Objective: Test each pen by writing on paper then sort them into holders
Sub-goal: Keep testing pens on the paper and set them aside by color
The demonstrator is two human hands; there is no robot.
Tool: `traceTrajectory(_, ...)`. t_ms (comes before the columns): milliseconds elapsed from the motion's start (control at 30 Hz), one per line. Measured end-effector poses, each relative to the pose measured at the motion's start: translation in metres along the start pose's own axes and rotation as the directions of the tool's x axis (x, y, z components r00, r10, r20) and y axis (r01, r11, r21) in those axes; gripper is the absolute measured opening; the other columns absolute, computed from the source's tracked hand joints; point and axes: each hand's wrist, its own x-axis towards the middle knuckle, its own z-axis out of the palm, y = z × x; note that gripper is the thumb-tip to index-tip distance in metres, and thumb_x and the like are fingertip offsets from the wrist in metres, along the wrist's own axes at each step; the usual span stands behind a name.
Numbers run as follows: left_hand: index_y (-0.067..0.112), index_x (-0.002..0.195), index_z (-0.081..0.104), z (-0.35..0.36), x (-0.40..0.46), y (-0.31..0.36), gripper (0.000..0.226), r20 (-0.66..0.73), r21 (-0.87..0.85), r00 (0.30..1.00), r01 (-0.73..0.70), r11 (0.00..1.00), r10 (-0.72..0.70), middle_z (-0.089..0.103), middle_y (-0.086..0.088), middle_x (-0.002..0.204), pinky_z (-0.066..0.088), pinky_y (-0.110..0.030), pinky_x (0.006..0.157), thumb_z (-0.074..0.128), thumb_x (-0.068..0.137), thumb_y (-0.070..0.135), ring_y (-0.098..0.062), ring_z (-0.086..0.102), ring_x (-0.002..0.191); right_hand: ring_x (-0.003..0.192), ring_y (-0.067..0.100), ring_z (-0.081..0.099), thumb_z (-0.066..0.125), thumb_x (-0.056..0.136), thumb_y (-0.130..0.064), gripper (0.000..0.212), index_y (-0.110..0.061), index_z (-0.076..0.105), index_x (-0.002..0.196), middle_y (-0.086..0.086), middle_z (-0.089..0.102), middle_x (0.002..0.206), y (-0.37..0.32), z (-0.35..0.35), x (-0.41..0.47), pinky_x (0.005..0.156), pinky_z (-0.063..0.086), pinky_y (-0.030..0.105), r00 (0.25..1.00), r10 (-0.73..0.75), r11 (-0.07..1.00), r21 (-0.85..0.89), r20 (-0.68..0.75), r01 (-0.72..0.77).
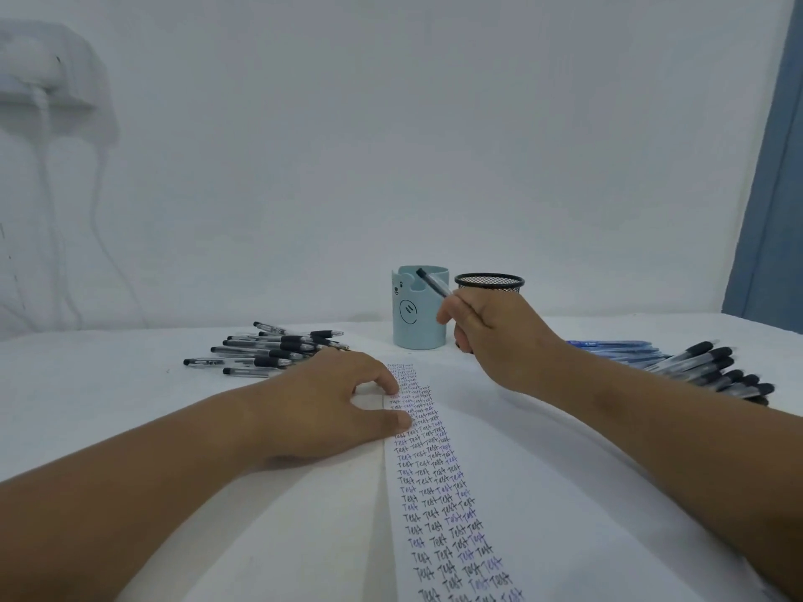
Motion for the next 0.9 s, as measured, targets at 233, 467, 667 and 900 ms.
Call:
traceTrajectory(233, 0.041, 0.129, 0.057, -0.001, -0.005, 0.007, 0.047, -0.003, 0.02, 1.0, -0.018, 1.0, 0.018, 0.046, 0.024, 0.121, 0.034, -0.023, 0.099, 0.055, 0.089, 0.066, -0.002, 0.04, 0.116, 0.06, 0.018, 0.047, 0.046, 0.105, -0.027, 0.01, -0.02, 0.054, 0.107, 0.002, 0.057, 0.074, -0.01, -0.036, -0.002, 0.05, 0.04, 0.022, 0.983, 0.075, 0.996, -0.06, 0.169, -0.066)
traceTrajectory(467, 0.048, 0.111, 0.065, 0.006, -0.014, 0.019, 0.02, -0.15, -0.182, 0.982, -0.139, 0.973, 0.113, 0.058, 0.034, 0.114, 0.035, -0.034, 0.108, 0.058, 0.094, 0.053, 0.012, 0.043, 0.116, 0.083, 0.015, 0.066, 0.068, 0.092, -0.013, 0.015, -0.027, 0.074, 0.093, -0.003, 0.073, 0.088, 0.003, -0.107, -0.04, 0.08, 0.049, 0.026, 0.984, 0.115, 0.951, -0.302, 0.132, -0.071)
traceTrajectory(667, 0.064, 0.117, 0.054, 0.013, -0.015, 0.03, 0.073, -0.041, -0.097, 0.986, -0.163, 0.982, 0.16, 0.053, 0.035, 0.123, 0.036, -0.037, 0.111, 0.047, 0.055, 0.1, 0.009, 0.043, 0.122, 0.092, 0.008, 0.064, 0.07, 0.09, -0.005, 0.028, -0.031, 0.078, 0.089, -0.01, 0.072, 0.094, 0.026, -0.176, -0.082, 0.083, 0.051, 0.024, 0.974, 0.212, 0.867, -0.475, 0.075, -0.153)
traceTrajectory(900, 0.066, 0.122, 0.05, 0.013, -0.014, 0.024, 0.083, -0.05, -0.091, 0.986, -0.166, 0.982, 0.162, 0.053, 0.041, 0.124, 0.038, -0.039, 0.112, 0.044, 0.049, 0.104, 0.012, 0.044, 0.123, 0.093, 0.01, 0.065, 0.071, 0.09, -0.006, 0.03, -0.033, 0.077, 0.103, -0.012, 0.068, 0.102, 0.054, -0.194, -0.107, 0.083, 0.058, 0.032, 0.949, 0.312, 0.814, -0.529, 0.054, -0.238)
